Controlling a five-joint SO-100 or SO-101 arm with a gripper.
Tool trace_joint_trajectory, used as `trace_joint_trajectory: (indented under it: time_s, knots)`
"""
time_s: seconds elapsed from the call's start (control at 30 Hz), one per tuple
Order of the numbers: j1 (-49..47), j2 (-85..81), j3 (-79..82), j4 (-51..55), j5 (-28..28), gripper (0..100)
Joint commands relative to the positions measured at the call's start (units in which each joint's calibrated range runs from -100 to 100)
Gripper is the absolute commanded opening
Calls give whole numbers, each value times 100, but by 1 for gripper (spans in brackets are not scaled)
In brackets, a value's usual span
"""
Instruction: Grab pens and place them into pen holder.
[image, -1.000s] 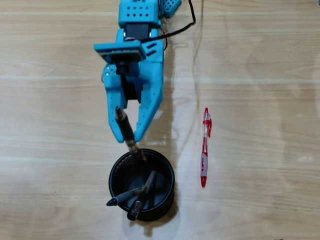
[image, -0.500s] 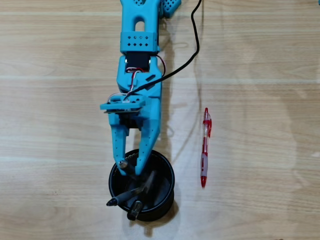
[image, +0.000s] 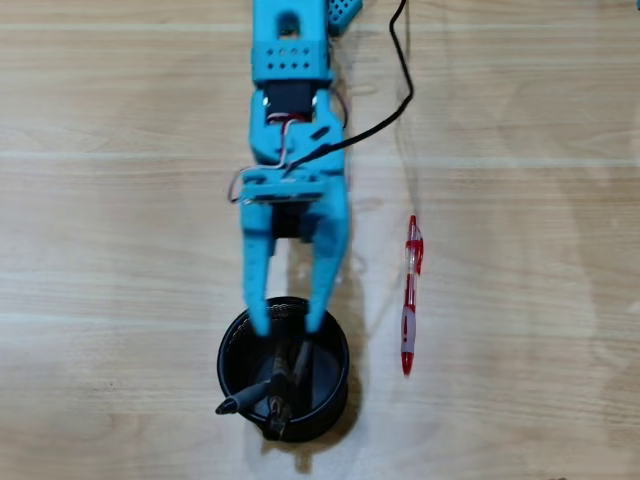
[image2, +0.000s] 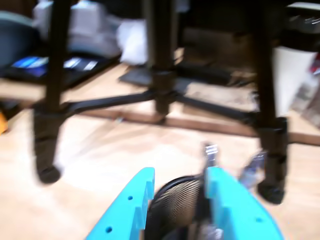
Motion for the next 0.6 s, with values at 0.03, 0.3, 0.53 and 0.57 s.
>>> trace_joint_trajectory:
  time_s: [0.03,0.3,0.53,0.57]
  knots:
    - [-422,-1190,-80,2060,33,2]
    - [-1130,-1971,-107,4574,38,2]
    - [-1511,-2727,-107,6546,389,2]
    - [-1575,-2861,-107,6890,429,2]
